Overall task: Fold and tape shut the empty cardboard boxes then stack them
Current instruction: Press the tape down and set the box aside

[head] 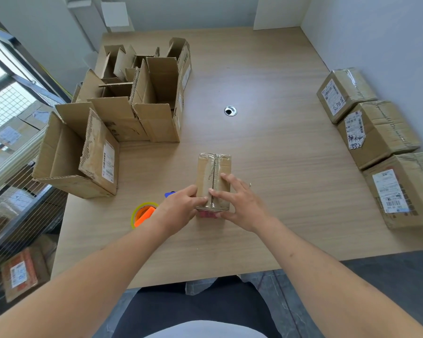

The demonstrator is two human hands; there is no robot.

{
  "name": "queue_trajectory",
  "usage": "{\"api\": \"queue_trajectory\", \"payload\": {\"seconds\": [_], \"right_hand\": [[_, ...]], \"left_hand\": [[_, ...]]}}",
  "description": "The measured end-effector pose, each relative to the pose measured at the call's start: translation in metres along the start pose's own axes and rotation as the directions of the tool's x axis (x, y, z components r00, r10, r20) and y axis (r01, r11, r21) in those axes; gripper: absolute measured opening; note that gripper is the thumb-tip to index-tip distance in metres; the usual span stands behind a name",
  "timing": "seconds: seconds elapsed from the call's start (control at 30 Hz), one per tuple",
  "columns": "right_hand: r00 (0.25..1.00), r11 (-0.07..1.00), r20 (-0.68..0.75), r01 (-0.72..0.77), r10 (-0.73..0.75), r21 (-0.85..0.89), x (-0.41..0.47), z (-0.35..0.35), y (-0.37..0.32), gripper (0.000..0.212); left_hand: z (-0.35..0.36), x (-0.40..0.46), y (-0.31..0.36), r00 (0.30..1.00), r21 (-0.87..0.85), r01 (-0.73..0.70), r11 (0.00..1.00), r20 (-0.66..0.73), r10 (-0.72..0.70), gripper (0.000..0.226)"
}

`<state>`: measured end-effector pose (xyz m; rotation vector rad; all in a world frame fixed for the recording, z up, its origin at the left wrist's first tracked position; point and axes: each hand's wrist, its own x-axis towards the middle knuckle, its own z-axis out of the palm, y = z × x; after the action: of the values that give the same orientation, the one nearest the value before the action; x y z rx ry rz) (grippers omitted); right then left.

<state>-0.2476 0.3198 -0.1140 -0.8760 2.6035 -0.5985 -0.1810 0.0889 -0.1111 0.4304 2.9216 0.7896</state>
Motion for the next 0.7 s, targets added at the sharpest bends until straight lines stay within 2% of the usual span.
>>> {"api": "queue_trajectory", "payload": {"seconds": [0.17,0.27,0.43,0.57,0.63,0.7], "right_hand": [[1.0,1.0,0.016,-0.021,0.021,-0.005,-0.001,-0.003,-0.003,0.068],[0.998,0.998,0.007,-0.067,0.067,0.003,0.001,-0.008,-0.009,0.066],[0.994,0.994,0.031,-0.108,0.108,0.003,0.01,-0.004,-0.018,0.056],[0.993,0.995,0.073,-0.097,0.098,-0.019,0.013,-0.013,-0.016,0.056],[0.988,0.989,0.05,-0.143,0.145,-0.036,0.017,-0.011,-0.024,0.07],[0.977,0.976,0.047,-0.207,0.21,-0.066,0.023,-0.003,-0.036,0.088]], "left_hand": [[-0.003,-0.001,-0.006,0.999,-0.05,-0.031,0.998,0.019,0.032,0.043],[-0.007,0.004,-0.011,0.996,-0.025,-0.075,0.997,0.048,0.076,0.045],[0.002,0.007,-0.005,0.999,-0.037,-0.029,0.999,-0.03,0.028,0.04],[0.004,0.006,-0.008,0.998,0.014,0.062,0.998,-0.033,-0.061,0.06],[0.001,0.01,-0.01,0.99,0.072,0.144,0.987,-0.012,-0.143,0.082],[-0.004,0.014,-0.013,0.982,0.16,0.185,0.97,0.012,-0.19,0.093]]}}
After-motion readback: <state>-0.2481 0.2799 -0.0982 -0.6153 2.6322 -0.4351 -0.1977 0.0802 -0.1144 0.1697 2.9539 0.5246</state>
